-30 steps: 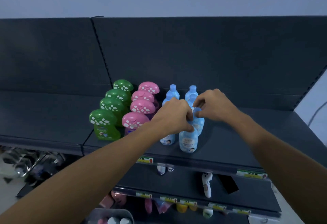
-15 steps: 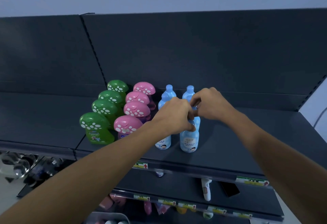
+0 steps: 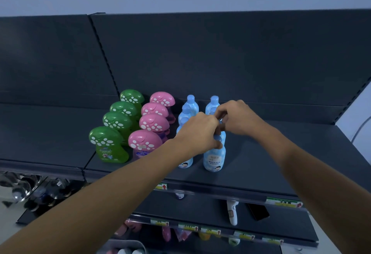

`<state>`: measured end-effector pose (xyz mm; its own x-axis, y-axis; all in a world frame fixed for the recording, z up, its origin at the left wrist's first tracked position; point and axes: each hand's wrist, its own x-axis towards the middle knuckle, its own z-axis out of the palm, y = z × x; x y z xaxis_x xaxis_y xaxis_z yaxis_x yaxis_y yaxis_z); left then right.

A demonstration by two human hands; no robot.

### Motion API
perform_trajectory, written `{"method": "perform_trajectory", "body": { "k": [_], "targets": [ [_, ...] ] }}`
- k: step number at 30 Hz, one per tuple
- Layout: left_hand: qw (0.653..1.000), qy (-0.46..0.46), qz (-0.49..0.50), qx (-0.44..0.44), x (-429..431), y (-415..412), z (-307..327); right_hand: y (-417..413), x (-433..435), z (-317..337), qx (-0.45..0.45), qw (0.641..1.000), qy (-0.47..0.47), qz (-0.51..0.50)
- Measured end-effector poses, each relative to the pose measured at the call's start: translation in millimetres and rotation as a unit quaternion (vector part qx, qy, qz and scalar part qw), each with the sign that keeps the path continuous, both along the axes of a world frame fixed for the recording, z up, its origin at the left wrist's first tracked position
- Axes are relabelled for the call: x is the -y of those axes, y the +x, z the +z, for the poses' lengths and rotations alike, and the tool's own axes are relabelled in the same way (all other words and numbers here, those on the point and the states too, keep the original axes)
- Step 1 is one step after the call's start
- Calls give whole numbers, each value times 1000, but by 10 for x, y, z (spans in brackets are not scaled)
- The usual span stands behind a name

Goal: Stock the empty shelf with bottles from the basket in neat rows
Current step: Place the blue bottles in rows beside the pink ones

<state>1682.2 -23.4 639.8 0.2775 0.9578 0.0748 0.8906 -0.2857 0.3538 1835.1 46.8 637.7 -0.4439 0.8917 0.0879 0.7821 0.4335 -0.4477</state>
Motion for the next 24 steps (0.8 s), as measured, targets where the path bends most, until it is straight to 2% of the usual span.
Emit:
{"method": "perform_trajectory", "body": {
  "k": [10, 15, 24],
  "targets": [
    [999, 36, 36, 14, 65, -213, 78, -28, 44, 106, 22, 999, 16, -44],
    [995, 77, 50, 37, 92, -651, 252, -223, 196, 233, 25, 998, 47, -46],
    [995, 62, 76, 11, 436, -1614, 365, -1060, 677, 344, 36, 996, 70, -35]
  ]
}}
